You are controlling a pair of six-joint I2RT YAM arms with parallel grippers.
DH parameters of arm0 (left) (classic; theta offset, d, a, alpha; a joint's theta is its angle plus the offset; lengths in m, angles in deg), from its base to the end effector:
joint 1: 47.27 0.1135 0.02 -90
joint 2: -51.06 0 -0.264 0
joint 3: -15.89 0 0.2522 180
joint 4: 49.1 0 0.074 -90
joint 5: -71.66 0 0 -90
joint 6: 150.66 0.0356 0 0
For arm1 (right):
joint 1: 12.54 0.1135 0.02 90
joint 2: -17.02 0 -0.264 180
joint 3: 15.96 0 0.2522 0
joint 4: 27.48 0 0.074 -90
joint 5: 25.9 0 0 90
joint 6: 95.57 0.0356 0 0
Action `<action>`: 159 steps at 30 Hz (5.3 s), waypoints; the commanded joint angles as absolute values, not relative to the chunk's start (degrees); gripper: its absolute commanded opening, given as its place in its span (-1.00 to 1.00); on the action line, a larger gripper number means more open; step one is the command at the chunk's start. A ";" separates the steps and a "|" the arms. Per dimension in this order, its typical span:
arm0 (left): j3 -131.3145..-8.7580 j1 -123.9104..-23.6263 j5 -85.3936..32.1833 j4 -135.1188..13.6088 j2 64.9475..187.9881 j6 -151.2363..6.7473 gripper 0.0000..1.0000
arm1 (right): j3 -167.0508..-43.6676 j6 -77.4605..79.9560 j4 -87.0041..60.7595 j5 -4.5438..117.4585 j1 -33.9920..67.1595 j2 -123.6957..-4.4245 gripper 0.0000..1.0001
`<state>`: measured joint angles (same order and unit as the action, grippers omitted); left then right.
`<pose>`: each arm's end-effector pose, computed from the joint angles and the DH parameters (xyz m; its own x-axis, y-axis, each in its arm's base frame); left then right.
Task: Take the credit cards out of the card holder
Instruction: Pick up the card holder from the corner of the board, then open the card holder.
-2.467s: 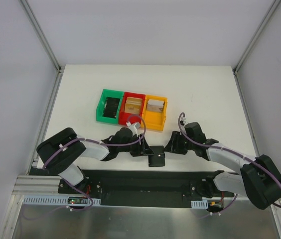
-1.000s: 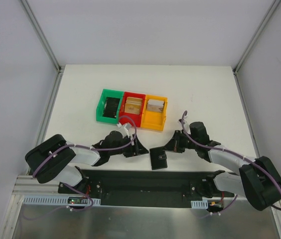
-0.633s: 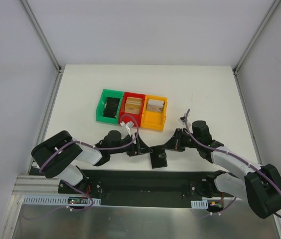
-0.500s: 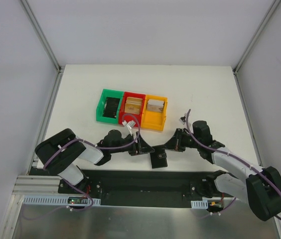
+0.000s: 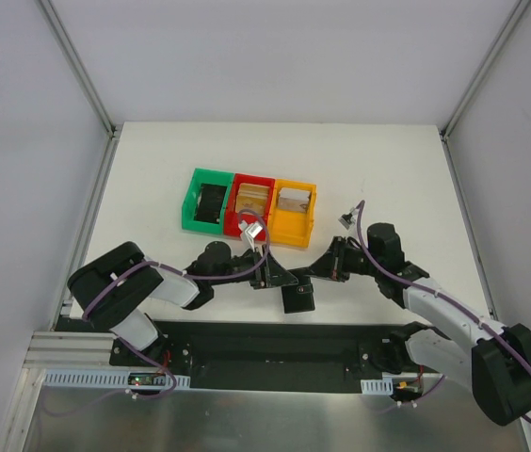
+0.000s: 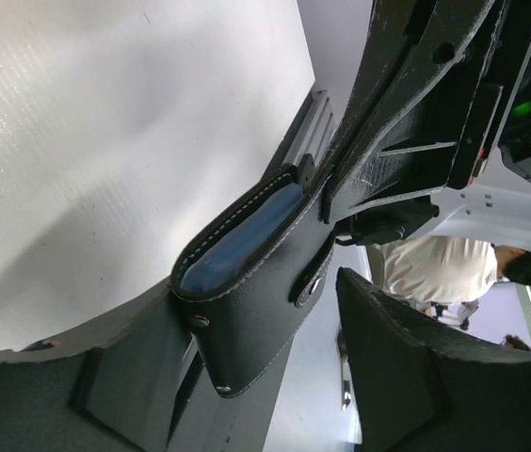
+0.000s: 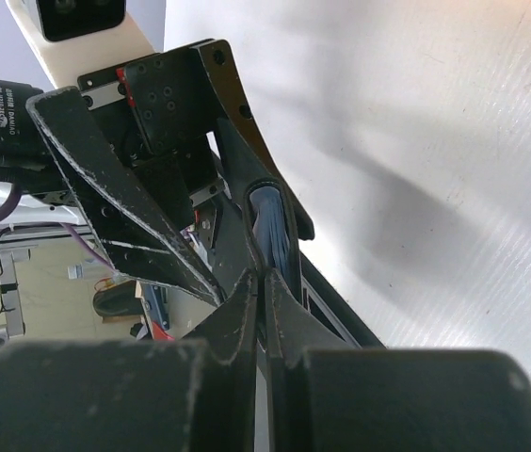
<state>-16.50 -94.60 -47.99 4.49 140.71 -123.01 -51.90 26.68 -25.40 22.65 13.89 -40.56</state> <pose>0.1629 -0.2027 0.1586 -0.8826 -0.1784 -0.4351 0.4134 0.1466 -0.8987 0.1731 0.1124 0.2028 -0.7723 0.0628 -0.6322 -0.5489 0.4351 0.7137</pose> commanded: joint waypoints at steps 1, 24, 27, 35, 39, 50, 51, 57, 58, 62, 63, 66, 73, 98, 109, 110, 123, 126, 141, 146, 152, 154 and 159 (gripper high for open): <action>-18.08 -95.61 -49.20 7.63 140.10 -121.75 0.14 | -54.07 27.92 -26.37 20.50 13.74 -39.14 -1.00; -18.78 -95.52 -47.26 -4.21 130.36 -115.87 -0.65 | -61.08 19.51 -14.01 21.47 11.37 -36.60 0.18; -20.80 -95.52 -45.24 -14.31 125.43 -111.04 -0.65 | -68.98 9.67 1.61 26.29 11.36 -34.75 0.31; -32.04 -95.52 -31.10 -45.96 115.84 -100.23 -0.79 | -83.41 -4.06 18.17 47.89 20.48 -32.37 0.32; -37.41 -95.43 -25.39 -54.49 113.29 -98.02 -0.91 | -87.82 -5.13 21.17 66.68 29.71 -34.74 0.30; -41.28 -97.19 -12.90 -65.84 110.21 -102.15 -1.00 | -85.70 0.84 11.77 87.30 44.40 -39.04 0.28; -41.81 -97.36 -12.29 -66.19 110.39 -102.24 -1.00 | -86.67 1.28 11.94 87.39 45.11 -40.36 0.26; -44.36 -98.68 -10.61 -67.60 110.92 -102.59 -1.00 | -90.54 1.99 10.02 87.74 49.59 -48.18 0.08; -44.45 -98.86 -10.09 -67.87 110.74 -102.85 -1.00 | -90.89 2.25 9.75 87.83 49.94 -48.98 0.05; -44.80 -99.39 -9.12 -67.96 110.30 -103.73 -1.00 | -92.04 2.78 8.00 86.78 50.39 -50.83 0.01; -44.97 -99.39 -9.03 -68.04 110.39 -103.64 -1.00 | -92.56 2.78 7.82 86.60 50.73 -51.44 0.01; -45.76 -99.56 -9.20 -68.04 110.56 -103.64 -1.00 | -93.79 2.96 7.47 87.04 51.26 -52.93 0.03; -47.26 -99.74 -9.20 -68.31 110.74 -103.56 -1.00 | -95.64 3.40 7.64 86.86 52.23 -56.10 0.03; -46.91 -100.27 -9.03 -68.57 108.72 -104.52 -1.00 | -100.39 2.96 12.65 90.81 52.32 -63.49 -0.17; -47.09 -100.35 -9.20 -68.57 108.54 -104.87 -1.00 | -102.15 2.52 15.11 91.87 52.23 -65.95 -0.49; -47.09 -100.44 -9.12 -68.57 108.54 -104.87 -1.00 | -102.15 2.43 15.28 91.96 52.32 -66.04 -0.51; -46.29 -100.36 -7.89 -68.66 108.19 -104.79 -1.00 | -102.15 2.96 16.52 92.40 52.23 -65.34 -0.99; -46.29 -100.36 -7.45 -68.66 108.28 -104.70 -1.00 | -101.89 3.31 16.69 92.05 52.23 -64.63 -0.99; -45.77 -100.36 -4.81 -69.98 107.49 -104.43 -1.00 | -99.25 4.19 17.31 90.99 50.56 -61.12 -0.99; -45.59 -100.44 -4.54 -70.24 107.40 -104.61 -1.00 | -98.98 4.10 17.22 90.47 50.39 -60.76 -0.99; -45.15 -100.44 -4.37 -70.24 106.96 -104.61 -1.00 | -98.11 4.45 17.13 89.68 49.51 -60.41 -0.99; -44.89 -100.44 -4.19 -70.33 106.70 -104.70 -1.00 | -97.75 4.45 16.87 89.24 49.07 -60.06 -1.00; -44.62 -100.27 -3.93 -70.42 106.61 -104.61 -1.00 | -97.58 4.36 16.61 88.71 48.81 -59.45 -1.00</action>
<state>-44.74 -99.85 -5.61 -71.87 108.45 -104.00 -97.73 4.61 14.88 87.50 49.28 -61.74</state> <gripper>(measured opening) 0.151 0.005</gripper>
